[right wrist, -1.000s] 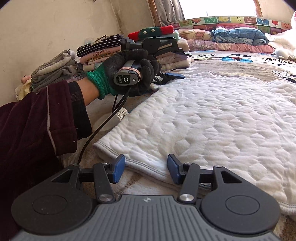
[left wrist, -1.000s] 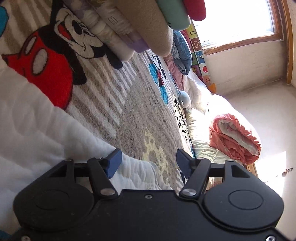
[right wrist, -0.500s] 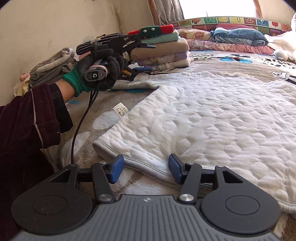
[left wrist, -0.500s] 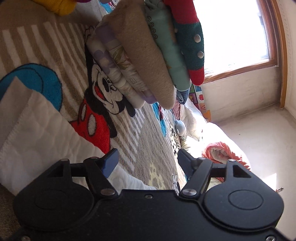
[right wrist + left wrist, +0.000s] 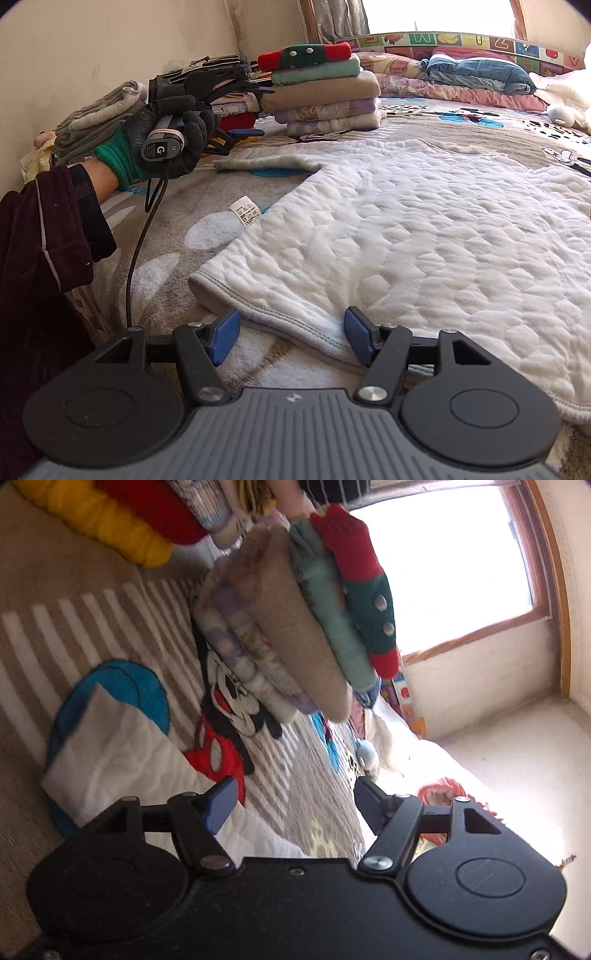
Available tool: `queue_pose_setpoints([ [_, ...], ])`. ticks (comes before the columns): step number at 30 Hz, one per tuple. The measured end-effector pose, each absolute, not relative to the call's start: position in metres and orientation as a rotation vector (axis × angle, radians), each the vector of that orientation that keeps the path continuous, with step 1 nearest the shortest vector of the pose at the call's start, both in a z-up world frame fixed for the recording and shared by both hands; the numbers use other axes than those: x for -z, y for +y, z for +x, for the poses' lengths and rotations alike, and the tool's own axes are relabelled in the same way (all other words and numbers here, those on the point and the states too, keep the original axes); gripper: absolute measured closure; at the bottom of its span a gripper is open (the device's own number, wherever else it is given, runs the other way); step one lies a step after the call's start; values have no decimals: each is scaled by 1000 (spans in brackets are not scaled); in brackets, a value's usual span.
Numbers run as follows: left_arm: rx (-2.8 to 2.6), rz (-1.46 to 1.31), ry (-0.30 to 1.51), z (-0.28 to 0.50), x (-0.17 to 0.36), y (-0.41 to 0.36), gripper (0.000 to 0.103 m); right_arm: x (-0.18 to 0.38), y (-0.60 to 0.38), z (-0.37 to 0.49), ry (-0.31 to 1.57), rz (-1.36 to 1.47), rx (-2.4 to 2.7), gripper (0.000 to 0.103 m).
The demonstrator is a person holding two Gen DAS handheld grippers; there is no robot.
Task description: Fold clothes
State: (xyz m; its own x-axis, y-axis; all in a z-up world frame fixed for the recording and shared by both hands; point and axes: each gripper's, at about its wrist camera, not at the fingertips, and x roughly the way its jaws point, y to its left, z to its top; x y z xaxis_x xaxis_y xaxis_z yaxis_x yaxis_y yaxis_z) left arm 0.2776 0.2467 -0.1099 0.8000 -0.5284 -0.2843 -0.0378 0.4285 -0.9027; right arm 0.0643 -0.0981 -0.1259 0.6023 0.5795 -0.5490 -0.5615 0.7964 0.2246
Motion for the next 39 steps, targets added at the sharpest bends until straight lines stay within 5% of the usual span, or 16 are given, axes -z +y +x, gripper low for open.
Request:
queue_pose_setpoints([
  [6,384,-1024,750,271,132,195,34,126,-94,64,646,21,-660,31],
  [8,345,-1028,774,270,144,200,46,126,-95,64,647,29,-658,31],
  [11,256,-1029,712,255,137,228,36,124,-94,63,650,25,-655,31],
  [24,-134,-1105,417,198,122,326,36,111,-104,48,642,37,-659,32],
  [39,126,-952,468,193,79,230,36,84,-195,27,526,239,-499,32],
])
